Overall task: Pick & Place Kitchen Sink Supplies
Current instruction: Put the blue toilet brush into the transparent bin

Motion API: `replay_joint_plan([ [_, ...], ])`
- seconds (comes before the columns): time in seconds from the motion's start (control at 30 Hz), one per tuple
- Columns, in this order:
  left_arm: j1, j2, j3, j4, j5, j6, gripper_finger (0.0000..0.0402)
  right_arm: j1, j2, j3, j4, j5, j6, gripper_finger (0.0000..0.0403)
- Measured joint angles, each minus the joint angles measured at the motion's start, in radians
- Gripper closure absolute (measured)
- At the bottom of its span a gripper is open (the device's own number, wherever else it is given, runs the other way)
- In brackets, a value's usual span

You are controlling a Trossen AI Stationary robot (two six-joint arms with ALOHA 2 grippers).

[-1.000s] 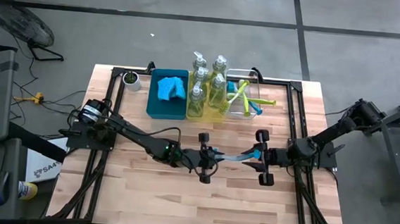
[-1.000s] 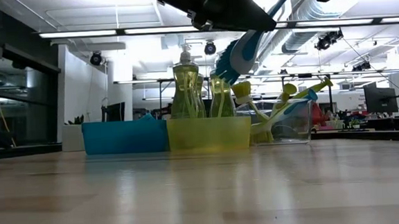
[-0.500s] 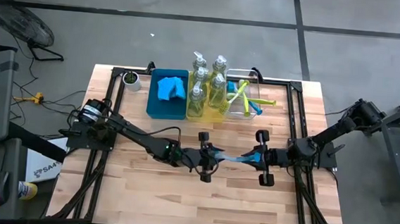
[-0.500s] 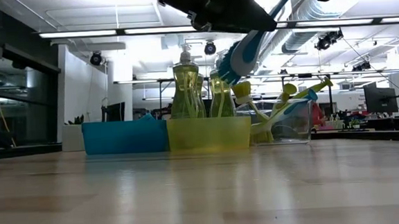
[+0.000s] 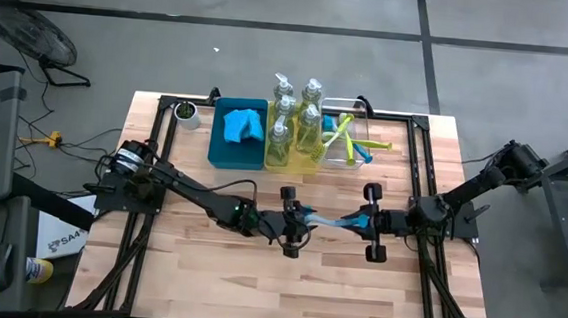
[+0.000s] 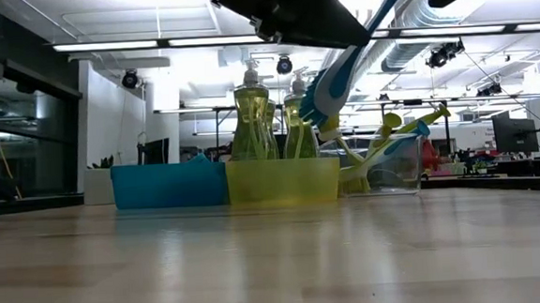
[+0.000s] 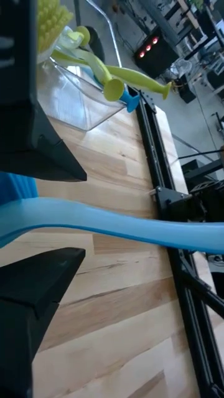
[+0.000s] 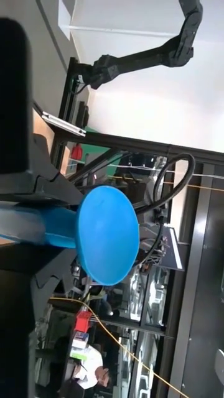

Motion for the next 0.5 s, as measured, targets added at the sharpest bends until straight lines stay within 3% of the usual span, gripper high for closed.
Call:
replay_joint_plan([
  [0.17, -0.001, 0.0, 0.0, -0.002, 0.0, -0.001, 0.021, 0.0, 0.0, 0.001, -0.016, 0.0, 0.0, 0.0338],
  [0.33, -0.016, -0.012, 0.0, -0.016, -0.009, 0.004, 0.0168, 0.0, 0.0, 0.001, -0.023, 0.0, 0.0, 0.0338],
  [0.5, -0.049, -0.067, -0.002, -0.126, -0.144, 0.022, 0.0129, 0.0, 0.0, 0.001, -0.043, 0.065, -0.023, 0.0338],
])
